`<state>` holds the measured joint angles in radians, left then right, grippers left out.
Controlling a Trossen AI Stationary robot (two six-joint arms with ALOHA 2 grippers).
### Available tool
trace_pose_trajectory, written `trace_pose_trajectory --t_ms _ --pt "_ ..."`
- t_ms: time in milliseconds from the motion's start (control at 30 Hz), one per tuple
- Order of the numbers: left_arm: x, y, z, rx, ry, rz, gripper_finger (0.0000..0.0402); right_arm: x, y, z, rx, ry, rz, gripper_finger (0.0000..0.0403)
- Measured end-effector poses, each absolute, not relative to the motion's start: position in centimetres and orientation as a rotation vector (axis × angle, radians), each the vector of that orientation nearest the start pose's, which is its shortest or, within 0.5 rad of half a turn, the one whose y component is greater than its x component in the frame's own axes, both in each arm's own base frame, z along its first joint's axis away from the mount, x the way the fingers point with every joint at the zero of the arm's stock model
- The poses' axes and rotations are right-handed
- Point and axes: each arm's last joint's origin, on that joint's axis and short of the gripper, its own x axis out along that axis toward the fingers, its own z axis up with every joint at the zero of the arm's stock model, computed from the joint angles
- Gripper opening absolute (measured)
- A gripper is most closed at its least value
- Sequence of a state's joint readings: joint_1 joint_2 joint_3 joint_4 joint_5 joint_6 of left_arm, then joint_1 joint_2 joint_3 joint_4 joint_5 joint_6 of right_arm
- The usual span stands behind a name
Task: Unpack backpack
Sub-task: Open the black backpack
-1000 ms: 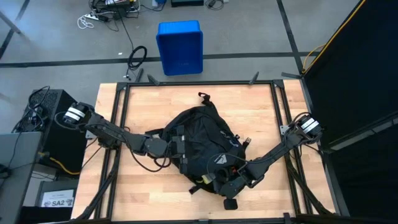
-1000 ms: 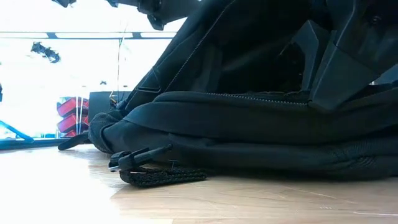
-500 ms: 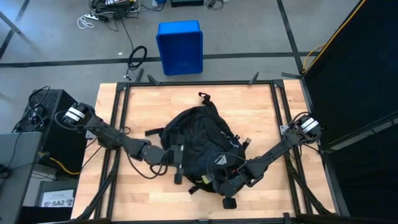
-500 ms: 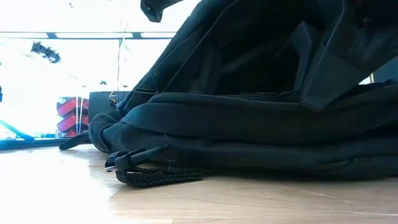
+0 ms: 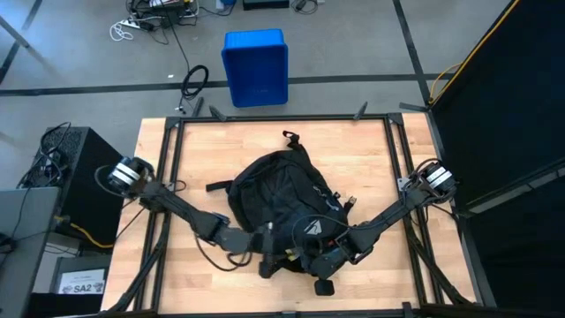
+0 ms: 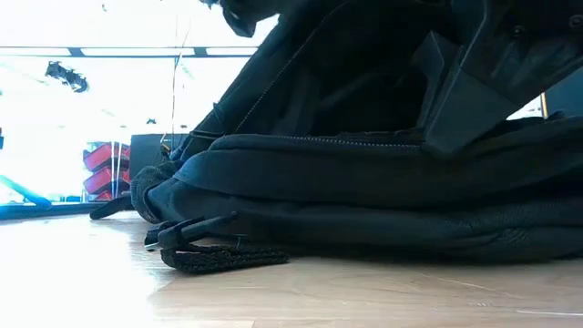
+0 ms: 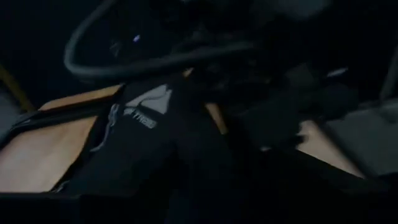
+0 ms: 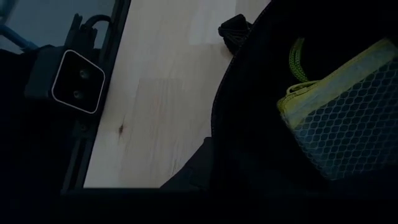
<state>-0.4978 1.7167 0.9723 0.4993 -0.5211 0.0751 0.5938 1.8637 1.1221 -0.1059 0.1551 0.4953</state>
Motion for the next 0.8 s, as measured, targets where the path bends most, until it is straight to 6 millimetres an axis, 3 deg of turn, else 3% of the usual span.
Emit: trace_pose_trajectory --t_ms 233,333,467,633,800 --pt "37.0 -14.3 20.5 0.313 0.444 0.176 0.0213 31.8 20.9 16.3 0.147 0.867 0.198 0.0007" --pt "37.6 -13.1 20.5 0.324 0.483 0.205 0.0151 31.9 20.9 16.3 0.146 0.864 0.192 0.0008" --pt "38.0 -11.7 20.9 0.305 0.489 0.202 0.0027 31.9 20.9 16.3 0.146 0.864 0.192 0.0004" --pt "37.7 -10.1 22.8 0.293 0.465 0.225 0.0018 31.8 21.0 16.3 0.156 0.868 0.196 0.0004" --pt "36.3 -7.3 26.5 0.314 0.433 0.302 0.0017 31.5 21.4 16.2 0.166 0.877 0.198 0.0003"
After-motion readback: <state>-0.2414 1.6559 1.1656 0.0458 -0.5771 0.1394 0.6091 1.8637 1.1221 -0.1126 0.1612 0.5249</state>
